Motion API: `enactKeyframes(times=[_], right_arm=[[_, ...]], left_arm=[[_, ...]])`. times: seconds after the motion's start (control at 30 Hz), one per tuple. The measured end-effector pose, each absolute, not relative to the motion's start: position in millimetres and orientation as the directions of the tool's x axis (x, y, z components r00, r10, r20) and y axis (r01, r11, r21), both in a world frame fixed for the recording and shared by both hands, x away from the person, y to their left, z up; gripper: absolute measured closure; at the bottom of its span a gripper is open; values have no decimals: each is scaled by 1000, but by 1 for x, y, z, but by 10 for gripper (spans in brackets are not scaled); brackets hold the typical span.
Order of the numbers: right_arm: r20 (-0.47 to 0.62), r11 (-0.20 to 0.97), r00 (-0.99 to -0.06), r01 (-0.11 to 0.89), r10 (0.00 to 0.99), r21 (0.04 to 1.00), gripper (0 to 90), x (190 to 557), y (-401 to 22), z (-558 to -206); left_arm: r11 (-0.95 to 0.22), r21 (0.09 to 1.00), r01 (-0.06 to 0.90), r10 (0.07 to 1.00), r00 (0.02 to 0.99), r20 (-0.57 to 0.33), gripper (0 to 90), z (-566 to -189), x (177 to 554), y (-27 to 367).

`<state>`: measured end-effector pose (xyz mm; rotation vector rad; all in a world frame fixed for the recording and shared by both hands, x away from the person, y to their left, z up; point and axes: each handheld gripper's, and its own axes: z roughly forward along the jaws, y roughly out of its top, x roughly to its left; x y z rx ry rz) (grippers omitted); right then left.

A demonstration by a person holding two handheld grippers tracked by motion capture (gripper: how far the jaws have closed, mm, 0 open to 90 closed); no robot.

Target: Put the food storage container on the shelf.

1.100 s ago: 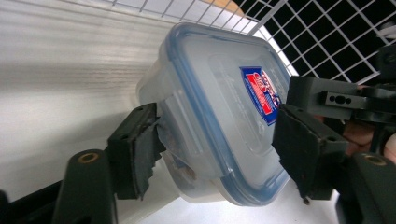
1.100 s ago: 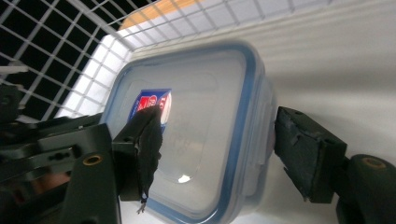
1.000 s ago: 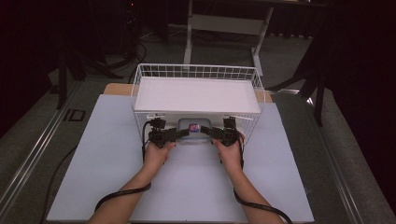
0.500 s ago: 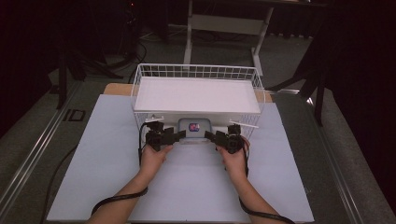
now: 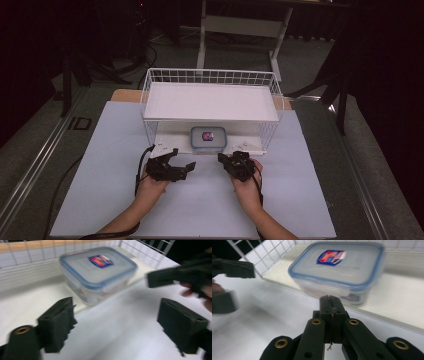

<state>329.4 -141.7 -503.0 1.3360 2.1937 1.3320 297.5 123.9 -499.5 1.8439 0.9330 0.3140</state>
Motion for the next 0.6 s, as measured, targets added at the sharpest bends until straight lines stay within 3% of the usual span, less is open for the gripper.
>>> enactKeyframes(times=[0.07,0.3,0.6], right_arm=[[246,158,-550,585,798,795,900,332,-137,-505],[224,187,-562,580,796,793,900,341,-120,-511],[219,194,-559,586,800,787,900,353,-100,-520]], left_arm=[[-207,868,452,715,675,-182,5,-501,290,127],[-198,880,432,743,652,-153,5,-513,267,138],[-179,895,408,741,654,-150,5,-512,266,140]])
